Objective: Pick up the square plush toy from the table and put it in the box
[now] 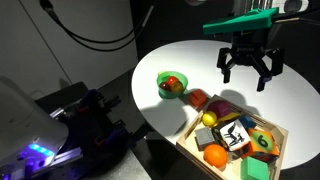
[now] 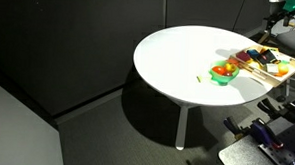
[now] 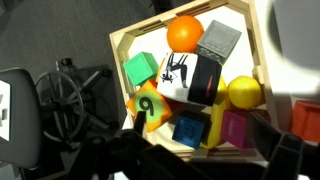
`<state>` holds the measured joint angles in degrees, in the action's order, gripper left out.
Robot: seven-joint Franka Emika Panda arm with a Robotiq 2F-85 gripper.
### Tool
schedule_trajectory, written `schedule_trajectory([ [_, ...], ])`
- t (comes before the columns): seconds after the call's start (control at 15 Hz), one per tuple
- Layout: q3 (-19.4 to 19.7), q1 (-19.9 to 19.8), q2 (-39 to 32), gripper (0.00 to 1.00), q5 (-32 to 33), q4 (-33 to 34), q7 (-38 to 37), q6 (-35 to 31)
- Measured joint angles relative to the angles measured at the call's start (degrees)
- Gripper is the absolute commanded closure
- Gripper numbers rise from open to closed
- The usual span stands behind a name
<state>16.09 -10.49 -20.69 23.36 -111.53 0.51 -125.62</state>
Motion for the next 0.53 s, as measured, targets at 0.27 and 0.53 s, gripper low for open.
schedule_trajectory([
  [0.27, -2.5, -0.1, 3.3, 0.00, -5.0, -2.1, 5.5, -2.2],
  [0.53, -5.0, -0.1, 6.4, 0.00, -12.0, -4.6, 11.2, -2.3],
])
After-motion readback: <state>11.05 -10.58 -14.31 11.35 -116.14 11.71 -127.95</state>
